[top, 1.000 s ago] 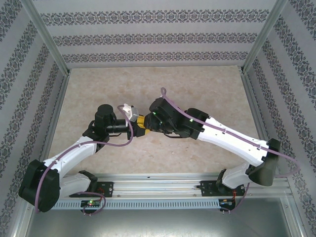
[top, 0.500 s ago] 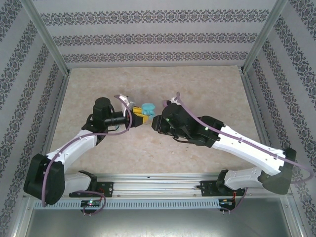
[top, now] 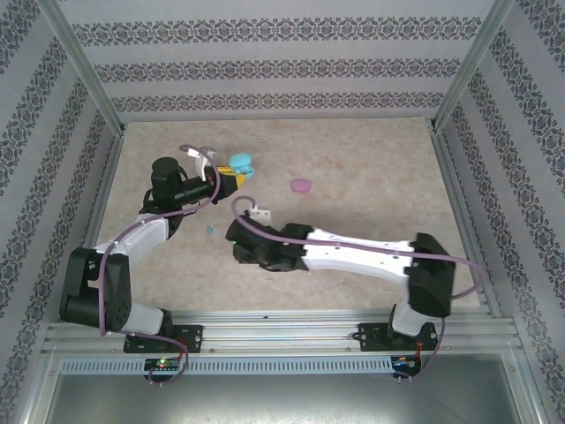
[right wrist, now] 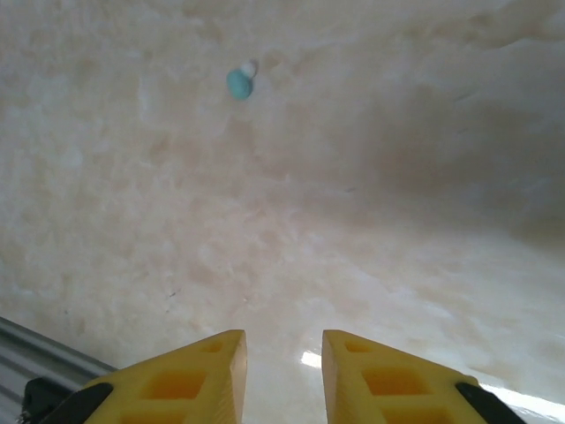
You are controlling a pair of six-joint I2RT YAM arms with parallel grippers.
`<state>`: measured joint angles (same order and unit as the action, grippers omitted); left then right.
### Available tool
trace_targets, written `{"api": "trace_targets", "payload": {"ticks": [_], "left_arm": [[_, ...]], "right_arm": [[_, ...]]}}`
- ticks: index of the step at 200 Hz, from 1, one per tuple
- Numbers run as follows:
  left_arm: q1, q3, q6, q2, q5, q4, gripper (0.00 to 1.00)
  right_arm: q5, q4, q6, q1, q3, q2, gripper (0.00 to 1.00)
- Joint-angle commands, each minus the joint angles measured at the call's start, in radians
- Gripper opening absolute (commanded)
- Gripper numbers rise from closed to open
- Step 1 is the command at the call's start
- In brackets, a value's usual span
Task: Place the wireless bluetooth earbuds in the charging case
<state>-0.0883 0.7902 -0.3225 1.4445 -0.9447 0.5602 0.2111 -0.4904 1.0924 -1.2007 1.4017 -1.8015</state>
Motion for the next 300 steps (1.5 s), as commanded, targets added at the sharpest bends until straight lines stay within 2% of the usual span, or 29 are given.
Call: {"api": "trace_targets", "payload": {"ticks": [1,35,73,111,154,300], "left_arm": [[0.021,0.053,-0.034,0.018,-0.014,0.078,0.06],[0.047,0.076,-0.042,0.054,-0.008,0.081,0.06],[0.076,0.08,-0.076,0.096,-0.027,0.128,0.06],[0.089,0.089,-0.102,0.126,-0.041,0.166,0.06],[0.101,0.096,-0.114,0.15,-0.051,0.189,0.06],[0.107,0.094,-0.145,0.179,-0.062,0.236,0.05]], "right_arm": [[-0.049,0.036,-0.032,-0.006,0.106,-0.124,0.31],[-0.072,-0.073,-0.083,0.022,0.304,-0.301,0.33],[-0.081,-0.079,-0.148,0.064,0.424,-0.413,0.39],[-0.073,-0.177,-0.243,0.088,0.614,-0.546,0.4],[-0.034,-0.313,-0.275,0.108,0.82,-0.661,0.43],[-0.035,-0.367,-0.359,0.148,1.047,-0.843,0.43]]}}
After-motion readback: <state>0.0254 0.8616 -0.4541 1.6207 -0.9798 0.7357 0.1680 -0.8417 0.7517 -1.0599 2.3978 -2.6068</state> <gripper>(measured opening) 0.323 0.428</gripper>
